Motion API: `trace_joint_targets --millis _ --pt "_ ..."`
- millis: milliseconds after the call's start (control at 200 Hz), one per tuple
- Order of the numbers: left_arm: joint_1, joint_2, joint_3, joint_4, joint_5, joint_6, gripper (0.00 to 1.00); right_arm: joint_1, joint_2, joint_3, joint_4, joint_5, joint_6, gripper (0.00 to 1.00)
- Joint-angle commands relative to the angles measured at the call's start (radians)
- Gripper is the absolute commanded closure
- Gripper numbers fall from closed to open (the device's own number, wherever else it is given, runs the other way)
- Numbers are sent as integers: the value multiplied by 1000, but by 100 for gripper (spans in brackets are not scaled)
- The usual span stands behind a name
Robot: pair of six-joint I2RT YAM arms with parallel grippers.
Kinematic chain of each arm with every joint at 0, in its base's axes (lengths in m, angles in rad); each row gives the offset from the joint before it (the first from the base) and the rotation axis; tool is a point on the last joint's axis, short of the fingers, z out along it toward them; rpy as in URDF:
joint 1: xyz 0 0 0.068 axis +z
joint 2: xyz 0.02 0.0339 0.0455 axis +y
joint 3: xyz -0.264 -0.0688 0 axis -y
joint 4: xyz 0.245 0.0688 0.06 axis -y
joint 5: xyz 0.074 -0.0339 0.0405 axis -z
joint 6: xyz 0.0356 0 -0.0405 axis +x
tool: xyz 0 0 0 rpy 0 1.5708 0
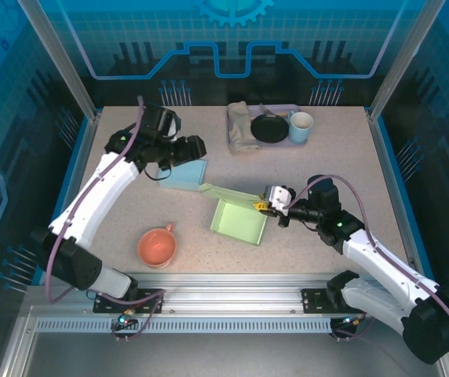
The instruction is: Fold the paper box
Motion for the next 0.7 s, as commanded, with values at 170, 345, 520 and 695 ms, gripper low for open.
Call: trace_joint_targets --millis 170,345,520,695 --pt "-56 61 -56 51 117 -200 21 22 -19 -24 66 42 -12 99" --pt "-90 61 -103 87 118 -230 22 31 20 -68 187 93 10 99" --pt "-105 83 -144 119 122 -247 26 40 72 -83 267 128 25 100" --pt "-124 107 -148 141 129 -257 31 45 105 -89 289 157 32 100"
